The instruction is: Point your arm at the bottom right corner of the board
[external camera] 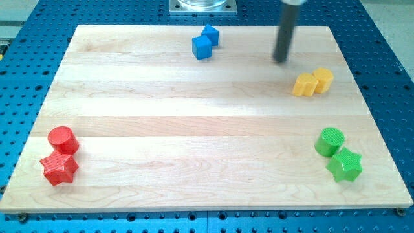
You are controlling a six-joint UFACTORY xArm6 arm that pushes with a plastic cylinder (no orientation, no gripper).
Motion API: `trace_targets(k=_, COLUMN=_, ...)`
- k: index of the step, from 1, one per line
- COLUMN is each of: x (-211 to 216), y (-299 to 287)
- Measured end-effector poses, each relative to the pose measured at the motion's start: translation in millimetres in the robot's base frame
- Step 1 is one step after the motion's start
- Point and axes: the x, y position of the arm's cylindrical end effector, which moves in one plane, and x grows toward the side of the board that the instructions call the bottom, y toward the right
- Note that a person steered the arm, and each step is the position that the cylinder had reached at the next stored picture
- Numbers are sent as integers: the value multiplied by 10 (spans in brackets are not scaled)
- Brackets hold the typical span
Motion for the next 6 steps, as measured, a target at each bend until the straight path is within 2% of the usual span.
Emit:
trace_targets(k=1, x=66, y=1106)
trace_targets(k=2, x=381, y=1386)
trace_targets(k=3, x=950, y=1383)
trace_targets(k=5, x=3009, y=1368)
trace_targets(k=6, x=3158, y=1139)
